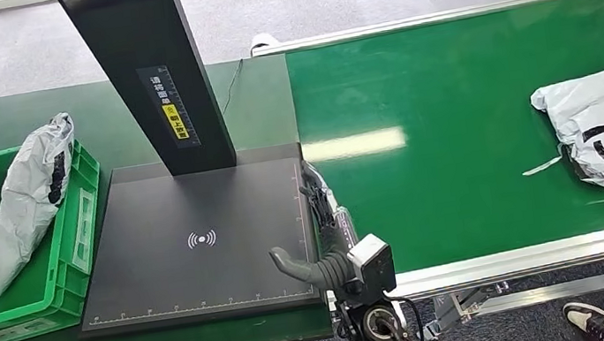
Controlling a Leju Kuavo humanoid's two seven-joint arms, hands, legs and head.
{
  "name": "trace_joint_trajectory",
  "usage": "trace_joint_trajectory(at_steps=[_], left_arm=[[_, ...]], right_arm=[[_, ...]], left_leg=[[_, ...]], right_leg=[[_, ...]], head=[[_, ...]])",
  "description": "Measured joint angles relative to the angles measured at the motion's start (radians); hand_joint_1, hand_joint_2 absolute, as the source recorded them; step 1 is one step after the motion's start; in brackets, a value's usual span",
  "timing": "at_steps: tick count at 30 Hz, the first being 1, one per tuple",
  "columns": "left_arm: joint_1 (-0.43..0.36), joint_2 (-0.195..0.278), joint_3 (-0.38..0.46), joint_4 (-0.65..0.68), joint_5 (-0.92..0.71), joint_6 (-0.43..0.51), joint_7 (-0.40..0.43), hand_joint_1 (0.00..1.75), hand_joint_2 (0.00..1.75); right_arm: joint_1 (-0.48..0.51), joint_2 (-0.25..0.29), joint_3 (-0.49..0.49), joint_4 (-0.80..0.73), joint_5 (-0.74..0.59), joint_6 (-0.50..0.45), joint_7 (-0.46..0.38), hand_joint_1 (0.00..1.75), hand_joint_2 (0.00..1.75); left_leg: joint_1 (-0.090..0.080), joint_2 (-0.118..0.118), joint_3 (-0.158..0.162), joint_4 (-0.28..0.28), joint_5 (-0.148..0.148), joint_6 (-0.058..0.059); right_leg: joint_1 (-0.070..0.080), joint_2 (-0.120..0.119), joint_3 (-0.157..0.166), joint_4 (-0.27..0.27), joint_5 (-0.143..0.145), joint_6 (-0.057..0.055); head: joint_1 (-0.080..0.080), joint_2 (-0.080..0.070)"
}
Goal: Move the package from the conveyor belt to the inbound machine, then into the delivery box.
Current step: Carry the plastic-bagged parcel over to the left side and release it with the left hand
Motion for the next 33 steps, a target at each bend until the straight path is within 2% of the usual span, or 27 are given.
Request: trace_joint_trajectory(at_steps=[4, 9, 29, 33], left_arm=[[-0.008, -0.044, -0.025, 0.029, -0.056, 0.033, 0.037, 1.69, 1.75], [-0.02, -0.07, -0.038, 0.052, -0.058, 0.034, 0.041, 1.69, 1.75], [-0.028, -0.096, -0.038, 0.073, -0.059, 0.033, 0.04, 1.72, 1.75], [-0.068, -0.108, -0.044, 0.102, -0.103, 0.0, 0.072, 1.71, 1.75]], right_arm=[[0.003, 0.0, -0.002, 0.001, 0.001, -0.006, 0.0, 0.0, 1.75], [0.006, 0.0, -0.006, 0.002, 0.004, -0.008, 0.0, 0.0, 1.75], [0.009, 0.0, -0.007, 0.006, 0.004, -0.01, 0.0, 0.0, 1.75], [0.016, 0.0, -0.012, 0.006, 0.001, -0.028, 0.0, 0.0, 1.75]], left_leg=[[0.0, 0.0, 0.0, 0.0, 0.0, 0.0], [0.0, 0.001, 0.0, 0.0, 0.0, 0.0], [0.001, 0.001, -0.001, 0.0, 0.0, 0.0], [0.0, -0.001, -0.001, 0.0, 0.0, 0.0]], right_leg=[[0.0, 0.0, 0.0, 0.0, 0.0, 0.0], [0.0, 0.0, -0.001, 0.0, 0.0, 0.0], [0.0, 0.0, -0.001, 0.0, 0.0, 0.0], [0.001, -0.001, -0.001, 0.0, 0.0, 0.0]], head=[[0.0, 0.0], [0.0, 0.0], [0.0, 0.0], [0.0, 0.0]])
